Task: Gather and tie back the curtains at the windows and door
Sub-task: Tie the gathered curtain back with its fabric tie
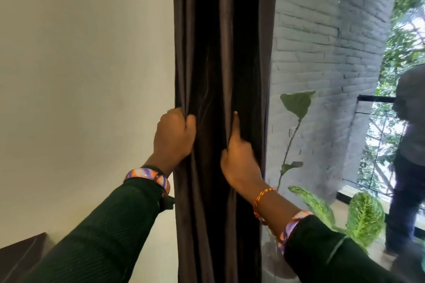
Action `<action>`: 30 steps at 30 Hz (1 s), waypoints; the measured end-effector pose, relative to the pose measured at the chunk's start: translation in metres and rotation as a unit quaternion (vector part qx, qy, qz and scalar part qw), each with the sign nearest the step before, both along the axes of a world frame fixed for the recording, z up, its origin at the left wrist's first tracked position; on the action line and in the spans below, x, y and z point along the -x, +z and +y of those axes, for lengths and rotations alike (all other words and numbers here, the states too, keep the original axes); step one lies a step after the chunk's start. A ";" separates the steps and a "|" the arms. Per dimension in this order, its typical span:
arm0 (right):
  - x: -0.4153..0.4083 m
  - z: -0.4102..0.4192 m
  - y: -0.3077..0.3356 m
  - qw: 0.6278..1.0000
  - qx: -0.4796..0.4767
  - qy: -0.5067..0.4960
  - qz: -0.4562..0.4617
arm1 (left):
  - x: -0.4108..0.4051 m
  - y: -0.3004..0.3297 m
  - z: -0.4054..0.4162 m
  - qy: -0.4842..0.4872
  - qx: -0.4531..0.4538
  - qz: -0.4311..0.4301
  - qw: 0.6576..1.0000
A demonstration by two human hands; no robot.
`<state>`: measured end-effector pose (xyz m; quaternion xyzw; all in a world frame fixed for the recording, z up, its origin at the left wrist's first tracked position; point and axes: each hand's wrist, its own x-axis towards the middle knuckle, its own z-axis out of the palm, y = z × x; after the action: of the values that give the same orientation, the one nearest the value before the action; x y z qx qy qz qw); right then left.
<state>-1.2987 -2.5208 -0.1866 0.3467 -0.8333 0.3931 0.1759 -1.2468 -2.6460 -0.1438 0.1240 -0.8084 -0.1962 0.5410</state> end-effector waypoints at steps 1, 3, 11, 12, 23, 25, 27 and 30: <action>-0.006 -0.006 -0.001 1.000 -0.022 0.006 0.013 | 0.002 -0.001 0.001 -0.022 -0.005 0.008 1.000; -0.017 -0.020 -0.006 0.997 -0.073 0.019 0.020 | 0.005 -0.002 0.006 -0.080 -0.022 0.024 0.996; -0.026 -0.025 0.006 0.980 -0.185 0.061 0.026 | 0.014 -0.001 -0.001 -0.132 -0.075 0.002 0.988; -0.024 -0.022 0.006 0.979 -0.192 0.071 0.018 | 0.017 -0.002 -0.001 -0.124 -0.069 -0.004 0.990; -0.017 0.012 -0.004 0.895 0.047 -0.164 0.412 | 0.036 -0.010 -0.011 -0.042 -0.033 0.006 0.999; -0.014 0.020 0.006 0.953 0.064 -0.136 0.263 | 0.037 -0.010 -0.006 -0.041 -0.035 0.014 0.998; -0.009 0.030 0.012 0.991 0.045 -0.052 0.116 | 0.039 -0.011 0.000 -0.040 -0.055 0.010 0.998; -0.010 0.035 0.009 0.994 -0.042 -0.036 0.095 | 0.042 -0.012 0.015 -0.056 -0.069 0.006 0.996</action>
<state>-1.2891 -2.4854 -0.1780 0.3596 -0.8403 0.3168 0.2534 -1.2889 -2.6309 -0.1554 0.1142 -0.7951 -0.2821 0.5245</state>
